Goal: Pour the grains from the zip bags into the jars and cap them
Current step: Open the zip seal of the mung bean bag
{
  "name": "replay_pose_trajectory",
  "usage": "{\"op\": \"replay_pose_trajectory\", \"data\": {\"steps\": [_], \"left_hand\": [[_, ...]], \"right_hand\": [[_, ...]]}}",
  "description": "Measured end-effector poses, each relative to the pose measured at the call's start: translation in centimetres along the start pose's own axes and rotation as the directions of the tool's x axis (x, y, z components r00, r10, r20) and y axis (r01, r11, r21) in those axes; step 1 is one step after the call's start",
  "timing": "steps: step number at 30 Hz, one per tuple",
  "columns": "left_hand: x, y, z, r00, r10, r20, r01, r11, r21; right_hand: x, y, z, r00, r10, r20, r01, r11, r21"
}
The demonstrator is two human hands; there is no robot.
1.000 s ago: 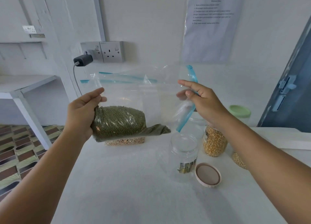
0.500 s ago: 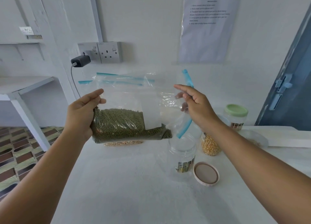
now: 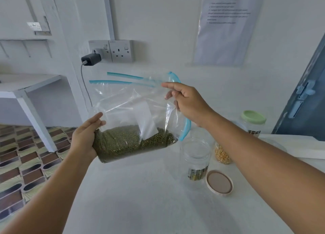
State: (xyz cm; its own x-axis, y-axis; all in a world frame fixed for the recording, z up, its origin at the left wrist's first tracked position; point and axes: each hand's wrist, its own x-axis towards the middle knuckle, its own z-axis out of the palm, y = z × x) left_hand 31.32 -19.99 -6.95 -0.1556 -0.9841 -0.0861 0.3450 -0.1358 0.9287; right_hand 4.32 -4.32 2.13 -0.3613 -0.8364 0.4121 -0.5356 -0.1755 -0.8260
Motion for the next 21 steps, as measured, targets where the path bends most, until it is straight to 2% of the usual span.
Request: {"op": "replay_pose_trajectory", "data": {"steps": [7,11,16,18,21], "left_hand": [[0.7,-4.3,-2.7,0.995,-0.09,-0.032,0.09,0.996,0.004],[0.8,-6.9,-4.3,0.993,-0.121,0.008,0.118,0.979,0.166],[-0.5,-6.3,-4.7,0.951,-0.244,0.19,0.145,0.895,0.422],[-1.2,-4.1,-4.1,0.94,-0.248,0.235,0.097,0.853,0.512],[-2.2,-0.1,-2.5,0.916,-0.166,0.364,-0.077,0.821,0.566]], "right_hand": [[0.2,1.1,2.7,0.996,0.029,0.086,-0.029,1.0,-0.003],[-0.2,1.2,4.3,0.984,0.028,0.178,-0.017,0.998,-0.065],[-0.6,1.7,5.6,0.971,0.047,0.235,-0.02,0.993,-0.118],[-0.5,1.6,5.5,0.97,0.047,0.239,-0.022,0.994,-0.106],[-0.4,1.4,5.6,0.962,0.041,0.27,-0.019,0.996,-0.085]]}}
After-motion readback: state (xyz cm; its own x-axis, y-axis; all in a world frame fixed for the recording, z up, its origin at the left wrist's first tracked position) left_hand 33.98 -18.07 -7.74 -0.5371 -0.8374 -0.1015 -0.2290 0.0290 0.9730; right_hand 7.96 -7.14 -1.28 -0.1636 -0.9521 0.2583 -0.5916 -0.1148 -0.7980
